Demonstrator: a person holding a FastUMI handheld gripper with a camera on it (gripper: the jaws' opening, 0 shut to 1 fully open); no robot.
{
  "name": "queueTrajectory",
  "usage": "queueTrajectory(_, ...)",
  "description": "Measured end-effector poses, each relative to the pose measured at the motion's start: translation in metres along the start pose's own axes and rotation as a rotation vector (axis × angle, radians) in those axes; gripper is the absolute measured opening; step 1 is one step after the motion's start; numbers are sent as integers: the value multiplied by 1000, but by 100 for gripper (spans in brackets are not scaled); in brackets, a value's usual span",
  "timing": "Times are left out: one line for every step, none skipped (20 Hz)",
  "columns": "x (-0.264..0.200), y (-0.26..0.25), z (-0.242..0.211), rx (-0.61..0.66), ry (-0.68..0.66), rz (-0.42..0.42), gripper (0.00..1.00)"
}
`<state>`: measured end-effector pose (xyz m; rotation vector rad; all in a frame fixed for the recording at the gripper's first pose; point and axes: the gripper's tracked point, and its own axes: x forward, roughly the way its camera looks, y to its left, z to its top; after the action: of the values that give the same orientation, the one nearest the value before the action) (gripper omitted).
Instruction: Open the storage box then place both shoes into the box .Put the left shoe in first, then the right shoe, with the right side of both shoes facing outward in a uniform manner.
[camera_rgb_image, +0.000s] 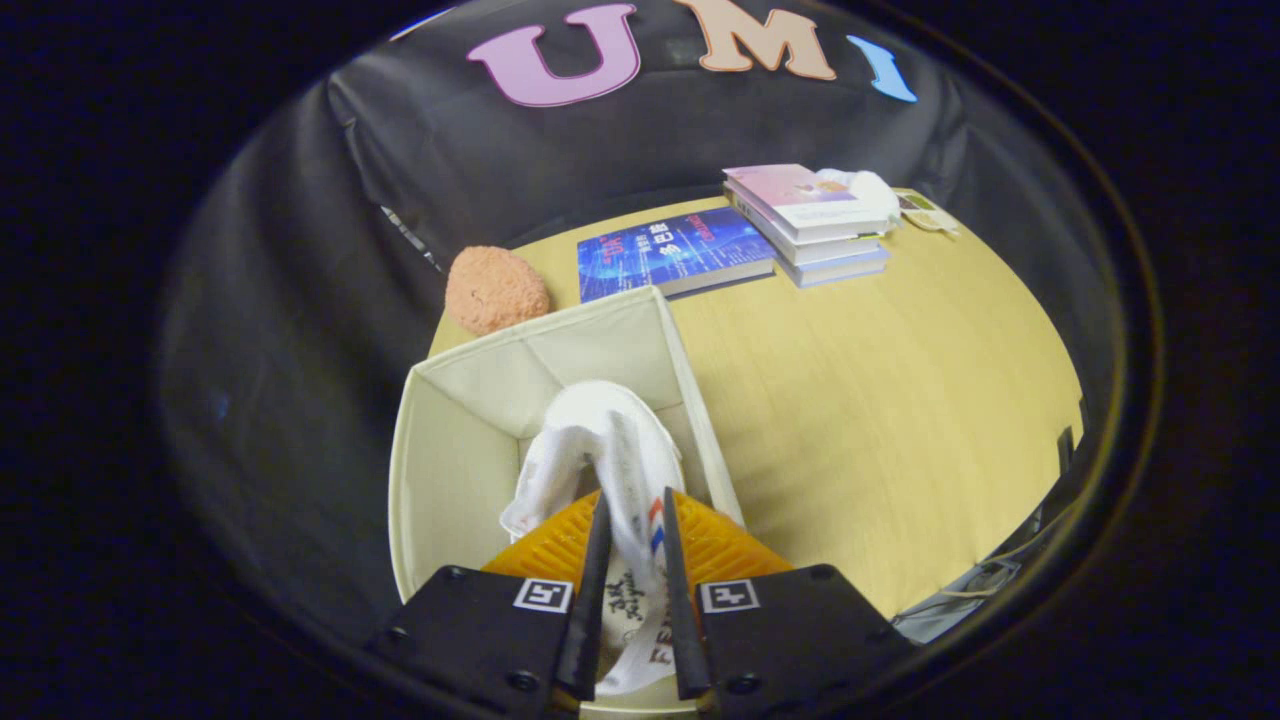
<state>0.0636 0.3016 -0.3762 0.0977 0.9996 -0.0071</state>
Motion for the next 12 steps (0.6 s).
queueTrajectory(-4, -1, 7, 12, -8, 9, 51)
queueTrajectory(-5, 3, 9, 34, -7, 48, 60)
queueTrajectory(-11, 8, 11, 54, -4, 74, 69)
queueTrajectory(-18, 11, 15, 61, -11, 101, 78)
queueTrajectory(-25, 10, 20, 58, -23, 111, 87)
queueTrajectory(-30, 5, 24, 43, -42, 112, 96)
queueTrajectory(-36, -1, 30, 24, -65, 106, 96)
queueTrajectory(-42, -8, 37, 5, -96, 101, 96)
queueTrajectory(-47, -16, 44, -5, -130, 95, 97)
queueTrajectory(-52, -24, 50, -6, -160, 91, 97)
queueTrajectory(-57, -34, 55, -3, -189, 87, 97)
queueTrajectory(-62, -45, 60, 0, -217, 82, 97)
